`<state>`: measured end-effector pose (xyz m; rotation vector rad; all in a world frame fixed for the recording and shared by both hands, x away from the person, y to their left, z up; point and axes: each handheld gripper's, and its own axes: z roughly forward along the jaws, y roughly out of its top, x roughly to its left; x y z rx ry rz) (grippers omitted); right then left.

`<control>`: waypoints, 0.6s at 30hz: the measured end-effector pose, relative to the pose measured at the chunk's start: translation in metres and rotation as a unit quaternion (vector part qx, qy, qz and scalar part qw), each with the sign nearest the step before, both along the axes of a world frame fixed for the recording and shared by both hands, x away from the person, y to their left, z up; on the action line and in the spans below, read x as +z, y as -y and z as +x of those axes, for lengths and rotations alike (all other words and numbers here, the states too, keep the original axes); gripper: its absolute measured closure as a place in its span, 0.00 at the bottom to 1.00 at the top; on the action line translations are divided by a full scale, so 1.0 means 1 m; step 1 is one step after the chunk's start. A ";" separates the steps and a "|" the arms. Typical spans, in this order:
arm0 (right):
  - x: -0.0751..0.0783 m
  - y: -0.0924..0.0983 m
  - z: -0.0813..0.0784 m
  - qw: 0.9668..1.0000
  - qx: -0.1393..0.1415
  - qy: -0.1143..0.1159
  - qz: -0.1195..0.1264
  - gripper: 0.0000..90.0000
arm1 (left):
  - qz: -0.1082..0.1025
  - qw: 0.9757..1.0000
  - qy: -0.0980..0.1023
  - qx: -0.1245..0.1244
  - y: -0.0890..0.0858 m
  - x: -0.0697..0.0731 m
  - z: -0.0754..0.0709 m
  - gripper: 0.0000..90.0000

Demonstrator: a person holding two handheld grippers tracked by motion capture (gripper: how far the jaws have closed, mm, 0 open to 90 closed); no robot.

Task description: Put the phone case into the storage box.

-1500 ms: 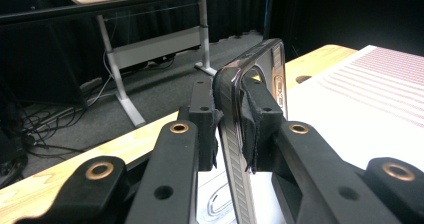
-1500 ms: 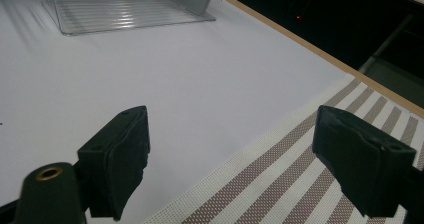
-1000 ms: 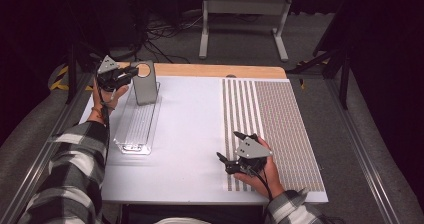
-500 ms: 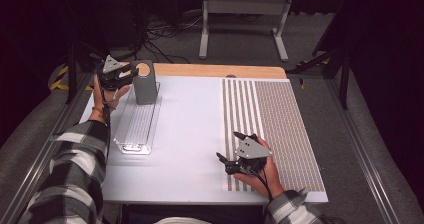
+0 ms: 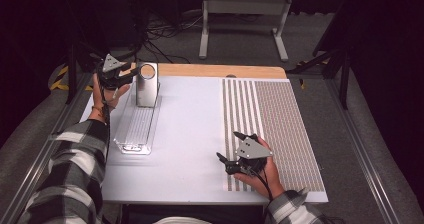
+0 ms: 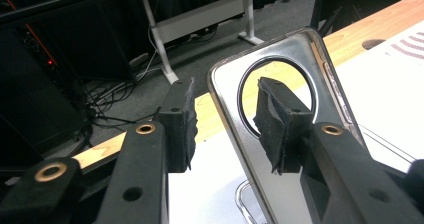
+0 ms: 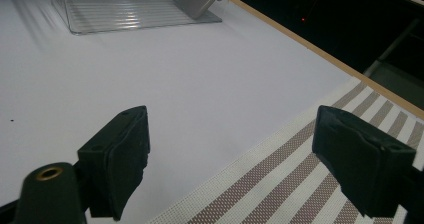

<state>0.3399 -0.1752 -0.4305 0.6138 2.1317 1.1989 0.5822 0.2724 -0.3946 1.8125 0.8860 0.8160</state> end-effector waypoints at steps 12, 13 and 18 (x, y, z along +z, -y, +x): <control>0.002 -0.001 -0.001 1.000 0.000 0.006 0.001 0.17 | -0.001 1.000 0.013 -0.006 -0.002 0.014 -0.016 0.61; 0.002 -0.001 -0.001 1.000 0.000 0.007 0.001 0.17 | 0.003 1.000 0.016 -0.006 -0.002 0.015 -0.018 0.59; 0.004 0.000 -0.001 1.000 0.001 0.010 0.002 0.17 | 0.007 1.000 0.025 -0.006 -0.001 0.020 -0.029 0.52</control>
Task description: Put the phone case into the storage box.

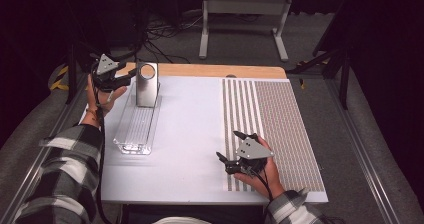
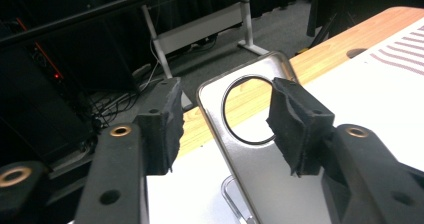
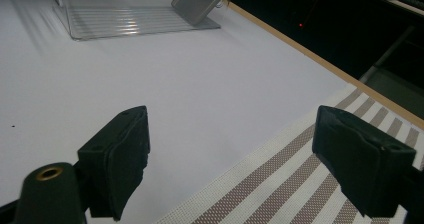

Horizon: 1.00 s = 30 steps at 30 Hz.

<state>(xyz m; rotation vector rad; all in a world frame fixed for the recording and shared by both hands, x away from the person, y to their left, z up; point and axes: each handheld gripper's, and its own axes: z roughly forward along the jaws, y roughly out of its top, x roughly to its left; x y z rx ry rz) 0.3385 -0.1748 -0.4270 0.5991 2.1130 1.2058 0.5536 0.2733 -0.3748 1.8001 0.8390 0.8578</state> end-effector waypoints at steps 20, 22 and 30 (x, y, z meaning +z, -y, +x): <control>0.003 0.002 0.000 1.000 -0.005 0.004 0.008 0.17 | -0.015 0.999 0.012 -0.042 0.006 0.008 -0.050 0.22; 0.003 0.002 0.000 1.000 -0.006 0.004 0.008 0.17 | -0.024 0.999 0.010 -0.047 0.007 0.008 -0.054 0.17; 0.003 0.002 0.001 1.000 -0.011 0.003 0.010 0.16 | -0.043 0.997 0.022 -0.066 0.008 0.011 -0.070 0.11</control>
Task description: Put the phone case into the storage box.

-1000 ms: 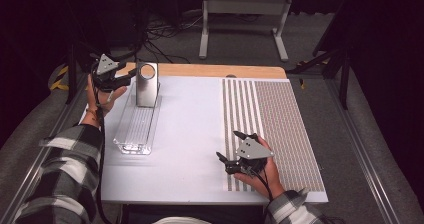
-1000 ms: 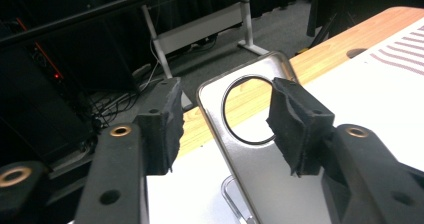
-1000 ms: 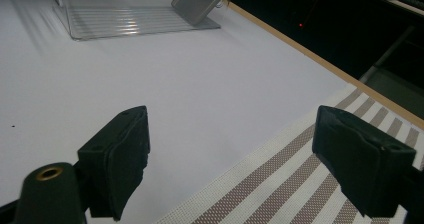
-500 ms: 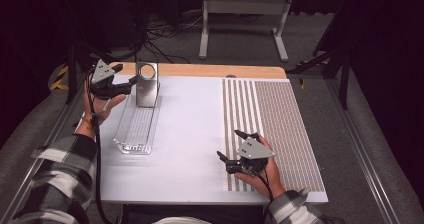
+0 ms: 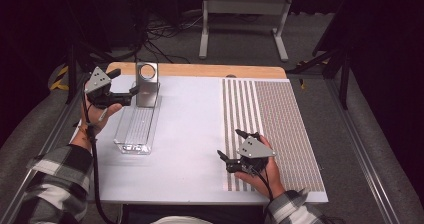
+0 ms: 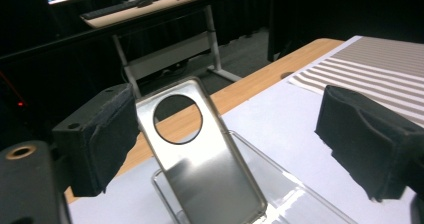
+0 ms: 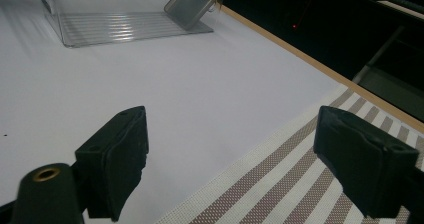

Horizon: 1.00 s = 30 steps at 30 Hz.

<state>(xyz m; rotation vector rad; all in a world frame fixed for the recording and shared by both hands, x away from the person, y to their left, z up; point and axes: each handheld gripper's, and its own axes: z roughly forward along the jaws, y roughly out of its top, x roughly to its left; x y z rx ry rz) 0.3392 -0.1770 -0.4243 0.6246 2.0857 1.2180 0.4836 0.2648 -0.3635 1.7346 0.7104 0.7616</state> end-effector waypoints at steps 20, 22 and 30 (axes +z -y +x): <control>0.001 0.002 0.001 1.000 -0.015 -0.001 0.004 0.13 | -0.016 0.998 0.041 -0.042 0.004 0.005 -0.050 0.08; 0.001 0.002 0.001 1.000 -0.015 -0.001 0.004 0.13 | -0.015 0.998 0.044 -0.045 0.006 0.005 -0.055 0.08; 0.003 0.004 0.001 1.000 -0.018 0.004 0.008 0.12 | -0.027 0.996 0.057 -0.062 0.010 0.007 -0.069 0.08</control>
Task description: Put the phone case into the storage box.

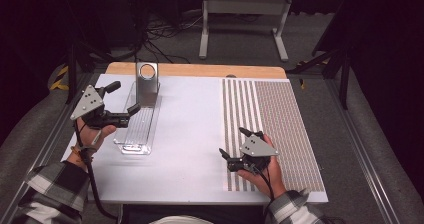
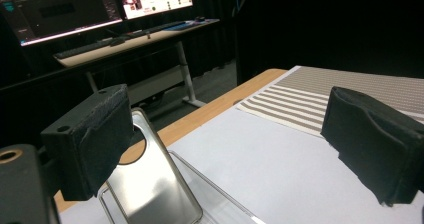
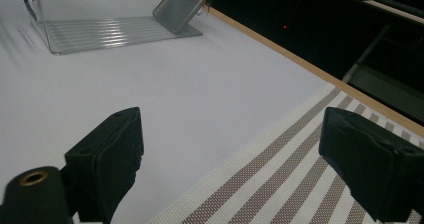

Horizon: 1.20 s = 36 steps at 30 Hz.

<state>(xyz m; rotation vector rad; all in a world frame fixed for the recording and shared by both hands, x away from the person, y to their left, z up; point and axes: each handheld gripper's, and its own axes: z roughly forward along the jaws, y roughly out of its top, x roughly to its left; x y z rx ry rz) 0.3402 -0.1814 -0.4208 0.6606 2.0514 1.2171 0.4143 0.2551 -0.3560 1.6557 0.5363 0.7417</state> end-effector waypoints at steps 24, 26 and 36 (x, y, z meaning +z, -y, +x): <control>0.001 0.000 -0.002 1.000 0.002 0.001 0.000 0.12 | -0.005 0.999 0.027 -0.041 0.014 -0.005 -0.055 0.08; 0.002 0.000 -0.002 1.000 0.005 0.002 0.003 0.11 | -0.006 0.999 0.027 -0.042 0.015 -0.006 -0.058 0.08; 0.003 -0.001 -0.005 1.000 0.009 0.003 0.006 0.11 | 0.006 0.998 0.029 -0.058 0.021 -0.016 -0.069 0.07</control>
